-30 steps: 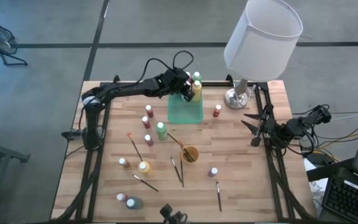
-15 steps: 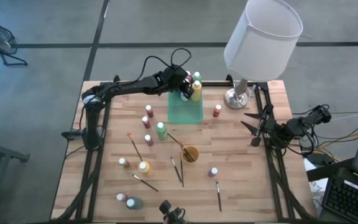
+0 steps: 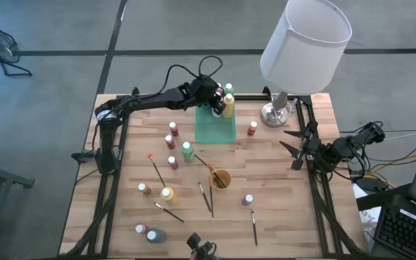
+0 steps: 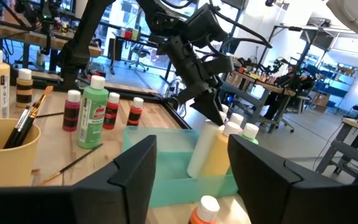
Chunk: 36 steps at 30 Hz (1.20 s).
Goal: Pick & Place Paint Supplies
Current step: Put the white paint bottle into the green bin, then put the green paint bottle into the green bin
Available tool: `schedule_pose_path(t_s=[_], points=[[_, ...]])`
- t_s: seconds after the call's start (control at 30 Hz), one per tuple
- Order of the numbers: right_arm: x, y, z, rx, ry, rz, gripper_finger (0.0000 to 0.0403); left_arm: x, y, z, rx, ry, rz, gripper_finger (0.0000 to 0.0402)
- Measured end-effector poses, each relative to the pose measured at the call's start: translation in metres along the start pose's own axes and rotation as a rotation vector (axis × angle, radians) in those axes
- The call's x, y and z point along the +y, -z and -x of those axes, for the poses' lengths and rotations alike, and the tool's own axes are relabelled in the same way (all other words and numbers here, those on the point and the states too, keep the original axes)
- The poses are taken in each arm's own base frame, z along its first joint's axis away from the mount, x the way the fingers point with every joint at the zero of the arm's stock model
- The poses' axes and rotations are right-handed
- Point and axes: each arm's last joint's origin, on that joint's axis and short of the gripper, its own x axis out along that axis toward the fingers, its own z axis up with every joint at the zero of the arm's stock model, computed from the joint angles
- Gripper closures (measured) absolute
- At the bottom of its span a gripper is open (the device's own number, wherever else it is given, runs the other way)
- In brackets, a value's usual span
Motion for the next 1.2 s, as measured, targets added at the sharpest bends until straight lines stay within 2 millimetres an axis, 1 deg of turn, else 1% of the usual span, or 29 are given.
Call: schedule_pose_path(t_s=[0.2, 0.33, 0.47, 0.63, 0.93, 1.1, 1.2], points=[[0.000, 0.000, 0.000, 0.000, 0.000, 0.000, 0.0200, 0.000, -0.002, 0.000, -0.018, 0.005, -0.001, 0.0239], [0.000, 0.000, 0.000, 0.000, 0.000, 0.000, 0.0200, 0.000, -0.002, 0.000, -0.017, 0.005, -0.001, 0.0238], [0.000, 0.000, 0.000, 0.000, 0.000, 0.000, 0.0210, -0.001, -0.005, 0.002, -0.021, 0.006, -0.019, 0.0237], [0.000, 0.000, 0.000, 0.000, 0.000, 0.000, 0.0224, -0.001, -0.023, 0.013, -0.070, 0.013, -0.015, 0.0236], [0.000, 0.000, 0.000, 0.000, 0.000, 0.000, 0.0251, -0.003, -0.048, 0.038, -0.035, 0.013, -0.023, 0.0236], [0.000, 0.000, 0.000, 0.000, 0.000, 0.000, 0.0267, -0.006, -0.053, 0.050, 0.012, 0.013, -0.068, 0.0236], [0.000, 0.000, 0.000, 0.000, 0.000, 0.000, 0.0276, -0.010, -0.055, 0.060, 0.009, 0.024, -0.097, 0.0236]])
